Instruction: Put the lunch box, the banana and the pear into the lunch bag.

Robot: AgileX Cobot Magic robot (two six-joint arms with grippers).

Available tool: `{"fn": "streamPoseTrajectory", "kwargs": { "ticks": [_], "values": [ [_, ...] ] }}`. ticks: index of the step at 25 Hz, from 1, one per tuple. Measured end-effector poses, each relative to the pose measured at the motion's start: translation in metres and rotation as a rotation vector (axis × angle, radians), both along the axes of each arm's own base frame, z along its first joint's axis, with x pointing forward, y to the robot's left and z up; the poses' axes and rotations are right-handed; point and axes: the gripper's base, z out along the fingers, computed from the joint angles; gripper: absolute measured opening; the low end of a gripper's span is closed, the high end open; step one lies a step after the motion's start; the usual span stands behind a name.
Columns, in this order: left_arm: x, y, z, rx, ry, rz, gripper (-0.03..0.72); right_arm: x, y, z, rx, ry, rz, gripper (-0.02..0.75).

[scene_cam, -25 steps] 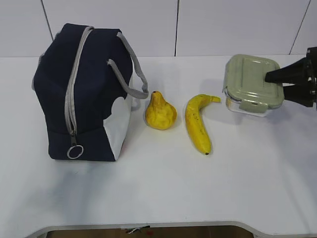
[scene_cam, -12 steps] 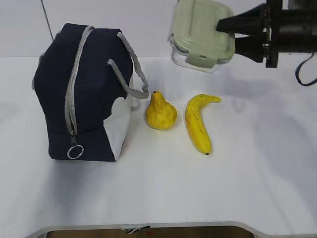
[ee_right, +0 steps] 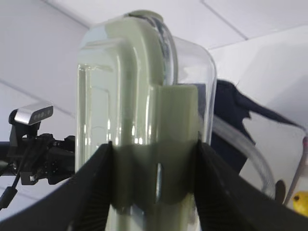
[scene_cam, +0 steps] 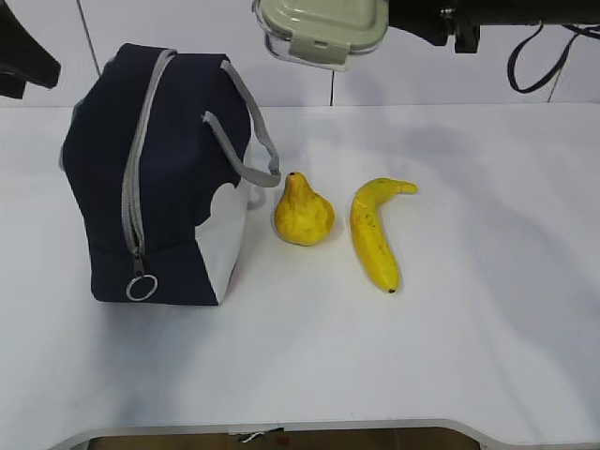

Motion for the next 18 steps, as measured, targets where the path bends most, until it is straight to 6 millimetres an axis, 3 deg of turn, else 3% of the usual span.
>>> {"fn": "streamPoseTrajectory", "kwargs": {
  "ticks": [6,13,15,18],
  "values": [
    [0.032,-0.008,-0.019,-0.026,0.053,-0.063,0.381,0.004,0.032,-0.012,0.018,0.035,0.028,0.383],
    [0.041,-0.022,-0.041,-0.023,0.116,-0.117,0.370,0.013,0.077,-0.033,0.028,0.073,0.115,0.383],
    [0.042,-0.023,-0.043,-0.025,0.123,-0.121,0.291,0.016,0.090,-0.031,0.037,0.060,0.141,0.383],
    [0.043,-0.023,-0.040,-0.019,0.112,-0.139,0.090,0.020,0.104,-0.034,0.038,0.051,0.165,0.383]
  ]
}}
